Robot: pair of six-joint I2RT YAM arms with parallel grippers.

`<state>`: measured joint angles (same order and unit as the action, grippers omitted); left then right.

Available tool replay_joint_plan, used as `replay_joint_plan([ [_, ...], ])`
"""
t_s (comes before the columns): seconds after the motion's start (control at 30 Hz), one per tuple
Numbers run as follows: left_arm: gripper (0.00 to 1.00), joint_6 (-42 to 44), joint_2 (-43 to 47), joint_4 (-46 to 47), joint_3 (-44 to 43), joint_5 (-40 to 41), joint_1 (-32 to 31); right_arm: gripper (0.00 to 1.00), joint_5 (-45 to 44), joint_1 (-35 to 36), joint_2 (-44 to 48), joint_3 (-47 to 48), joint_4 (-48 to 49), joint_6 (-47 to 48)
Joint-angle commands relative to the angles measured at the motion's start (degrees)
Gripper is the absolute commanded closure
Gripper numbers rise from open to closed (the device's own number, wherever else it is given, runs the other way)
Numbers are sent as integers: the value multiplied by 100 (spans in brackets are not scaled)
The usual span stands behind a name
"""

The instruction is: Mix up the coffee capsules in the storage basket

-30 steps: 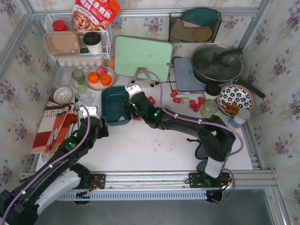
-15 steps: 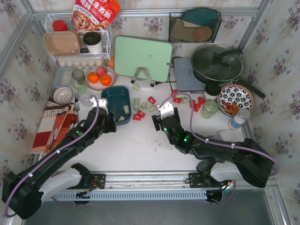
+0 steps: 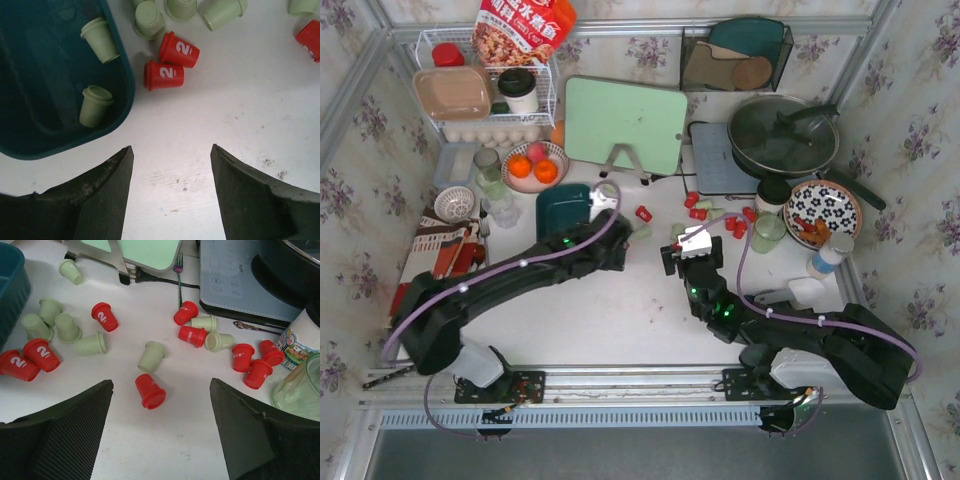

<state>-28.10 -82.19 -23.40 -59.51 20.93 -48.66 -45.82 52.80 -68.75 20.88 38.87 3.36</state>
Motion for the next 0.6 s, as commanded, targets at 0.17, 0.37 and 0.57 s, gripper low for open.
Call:
replay_joint_plan([
  [0.17,34,-1642,-1739,-1726,-1684,1370,-364,14,-194,2,365,12,-41,-212],
  [0.37,38,-1745,-2053,-1107,-1846,1385,-576,14,-201,-3,782,-134,-29,-282],
  [0.57,38,-898,-2665,-1014,-2456,1345,-570,14,-201,-5,951,-187,-53,-300],
])
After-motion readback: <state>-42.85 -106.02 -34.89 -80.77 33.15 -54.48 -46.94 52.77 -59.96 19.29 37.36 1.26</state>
